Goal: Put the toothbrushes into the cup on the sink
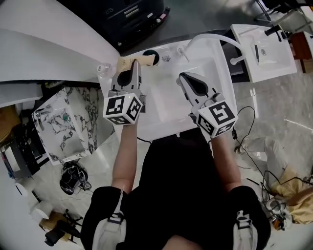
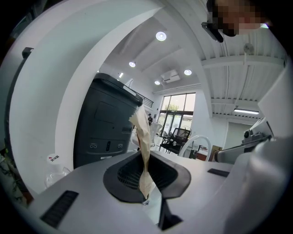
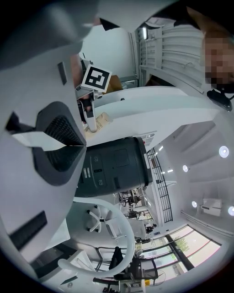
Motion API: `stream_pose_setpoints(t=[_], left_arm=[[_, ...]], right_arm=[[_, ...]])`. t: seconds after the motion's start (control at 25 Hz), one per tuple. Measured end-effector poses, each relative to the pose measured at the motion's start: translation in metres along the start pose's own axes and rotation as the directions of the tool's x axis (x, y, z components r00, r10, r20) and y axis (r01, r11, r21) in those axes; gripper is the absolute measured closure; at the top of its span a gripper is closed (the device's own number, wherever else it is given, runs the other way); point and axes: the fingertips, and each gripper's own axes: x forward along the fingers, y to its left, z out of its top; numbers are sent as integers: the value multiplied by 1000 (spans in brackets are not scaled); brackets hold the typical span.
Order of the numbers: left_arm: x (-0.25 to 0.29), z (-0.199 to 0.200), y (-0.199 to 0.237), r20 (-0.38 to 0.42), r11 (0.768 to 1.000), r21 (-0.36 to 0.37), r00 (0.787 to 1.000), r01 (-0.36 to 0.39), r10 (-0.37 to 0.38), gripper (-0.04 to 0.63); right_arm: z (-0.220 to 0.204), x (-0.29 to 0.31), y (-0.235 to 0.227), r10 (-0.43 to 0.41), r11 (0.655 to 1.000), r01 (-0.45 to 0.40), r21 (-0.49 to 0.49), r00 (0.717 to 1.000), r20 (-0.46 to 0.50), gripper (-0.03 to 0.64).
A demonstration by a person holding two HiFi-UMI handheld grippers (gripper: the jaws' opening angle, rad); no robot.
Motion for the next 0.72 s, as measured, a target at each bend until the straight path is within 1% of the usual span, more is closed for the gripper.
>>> stream_pose_setpoints(t=[0.32, 0.52, 0.72], left_arm=[[17, -13, 11, -30, 1000, -11, 999, -10, 9, 558], [26, -23, 17, -55, 1000, -19, 998, -18, 17, 558], [33, -34, 17, -84, 1000, -26, 996, -11, 9, 558]], right_arm=[[-4, 14, 2, 16, 1000, -16, 10, 1000, -16, 586], [-9, 17, -2, 10, 1000, -10, 24, 1000, -30, 586], [-11, 20, -5, 6, 999, -4, 32, 999, -37, 586]])
